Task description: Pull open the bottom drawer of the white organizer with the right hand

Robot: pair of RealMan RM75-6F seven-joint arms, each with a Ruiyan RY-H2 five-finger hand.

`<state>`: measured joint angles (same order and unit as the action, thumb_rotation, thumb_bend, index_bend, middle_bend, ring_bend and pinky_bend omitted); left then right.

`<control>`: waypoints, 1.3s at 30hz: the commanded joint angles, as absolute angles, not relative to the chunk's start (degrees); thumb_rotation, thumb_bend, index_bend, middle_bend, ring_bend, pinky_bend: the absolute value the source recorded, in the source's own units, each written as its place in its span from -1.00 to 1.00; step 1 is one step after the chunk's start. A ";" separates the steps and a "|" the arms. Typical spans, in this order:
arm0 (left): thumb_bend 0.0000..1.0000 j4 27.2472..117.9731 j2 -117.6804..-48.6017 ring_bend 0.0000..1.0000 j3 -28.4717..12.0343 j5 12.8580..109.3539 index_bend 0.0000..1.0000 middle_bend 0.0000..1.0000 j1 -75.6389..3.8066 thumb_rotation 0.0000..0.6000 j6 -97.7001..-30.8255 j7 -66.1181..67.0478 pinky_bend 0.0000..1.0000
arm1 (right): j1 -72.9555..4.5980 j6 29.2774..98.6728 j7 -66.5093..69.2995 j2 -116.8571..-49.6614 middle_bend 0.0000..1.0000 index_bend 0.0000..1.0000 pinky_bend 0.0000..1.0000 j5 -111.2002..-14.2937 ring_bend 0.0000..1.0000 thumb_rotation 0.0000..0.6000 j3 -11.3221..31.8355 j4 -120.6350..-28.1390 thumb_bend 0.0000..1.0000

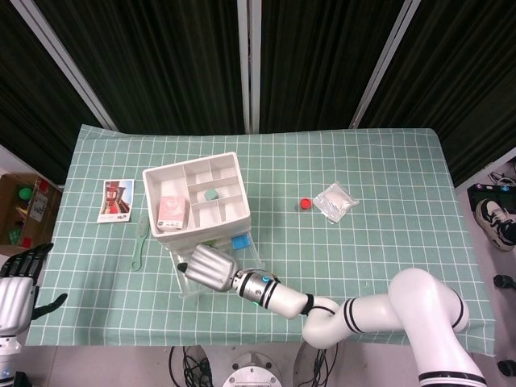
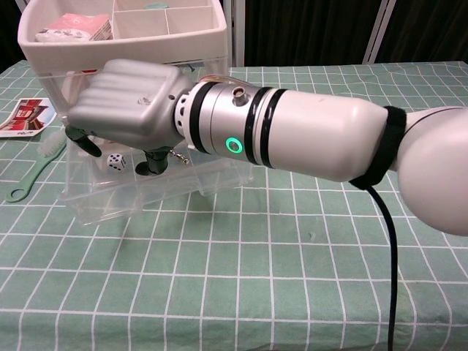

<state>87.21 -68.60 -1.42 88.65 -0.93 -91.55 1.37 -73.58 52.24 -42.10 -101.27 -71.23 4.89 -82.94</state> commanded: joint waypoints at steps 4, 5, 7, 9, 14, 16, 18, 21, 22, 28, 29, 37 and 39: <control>-0.79 86.91 -68.75 -0.68 -1.48 88.59 -0.74 -0.68 -0.78 1.00 -91.69 1.07 -0.63 | -73.40 51.80 -44.22 -102.96 0.89 -0.32 1.00 -73.30 0.87 1.00 5.07 -80.17 -0.54; -0.79 86.84 -68.77 -0.68 -1.47 88.58 -0.74 -0.68 -0.75 1.00 -91.70 0.99 -0.63 | -73.42 51.79 -44.52 -103.23 0.88 -0.32 1.00 -73.82 0.87 1.00 5.18 -79.68 -0.54; -0.79 86.75 -68.81 -0.68 -1.47 88.59 -0.74 -0.68 -0.70 1.00 -91.73 0.92 -0.63 | -73.40 51.59 -45.00 -103.58 0.88 -0.33 1.00 -74.28 0.87 1.00 5.32 -79.01 -0.53; -0.79 86.69 -68.81 -0.68 -1.49 88.57 -0.74 -0.68 -0.67 1.00 -91.76 0.85 -0.63 | -73.39 51.18 -45.62 -103.92 0.88 -0.34 1.00 -74.52 0.87 1.00 5.51 -78.35 -0.52; -0.79 86.53 -68.88 -0.68 -1.52 88.57 -0.74 -0.68 -0.59 1.00 -91.82 0.65 -0.63 | -73.20 50.33 -46.06 -104.56 0.89 -0.35 1.00 -75.02 0.87 1.00 6.04 -77.34 -0.44; -0.79 86.48 -68.91 -0.69 -1.52 88.56 -0.74 -0.68 -0.58 1.00 -91.77 0.60 -0.63 | -73.17 50.00 -46.04 -104.76 0.89 -0.35 1.00 -75.15 0.87 1.00 6.30 -76.96 -0.40; -0.79 86.45 -68.92 -0.68 -1.54 88.58 -0.74 -0.68 -0.58 1.00 -91.77 0.55 -0.63 | -73.15 49.62 -46.04 -104.97 0.89 -0.35 1.00 -75.15 0.87 1.00 6.56 -76.58 -0.40; -0.79 86.42 -68.93 -0.69 -1.52 88.57 -0.74 -0.68 -0.54 1.00 -91.75 0.47 -0.63 | -73.13 48.96 -46.24 -105.25 0.89 -0.35 1.00 -75.06 0.87 1.00 6.92 -76.02 -0.40; -0.79 86.42 -68.92 -0.68 -1.55 88.54 -0.74 -0.68 -0.51 1.00 -91.78 0.41 -0.63 | -73.12 48.73 -46.29 -105.38 0.89 -0.35 1.00 -75.14 0.87 1.00 6.99 -75.74 -0.40; -0.79 86.31 -68.95 -0.68 -1.56 88.46 -0.74 -0.68 -0.49 1.00 -91.64 0.22 -0.63 | -72.81 48.04 -45.68 -105.97 0.88 -0.34 1.00 -75.66 0.87 1.00 7.27 -74.75 -0.40; -0.79 86.28 -68.97 -0.68 -1.57 88.47 -0.74 -0.68 -0.49 1.00 -91.65 0.21 -0.63 | -72.76 47.96 -45.53 -106.05 0.89 -0.34 1.00 -75.73 0.87 1.00 7.33 -74.58 -0.39; -0.79 85.98 -69.07 -0.68 -1.70 88.45 -0.74 -0.68 -0.52 1.00 -91.65 -0.02 -0.63 | -72.53 47.38 -44.83 -106.69 0.88 -0.02 1.00 -76.29 0.87 1.00 8.10 -73.43 -0.30; -0.79 85.95 -69.05 -0.68 -1.70 88.46 -0.73 -0.68 -0.51 1.00 -91.64 -0.06 -0.63 | -72.42 47.37 -44.85 -106.84 0.88 0.07 1.00 -76.49 0.87 1.00 8.15 -73.13 -0.29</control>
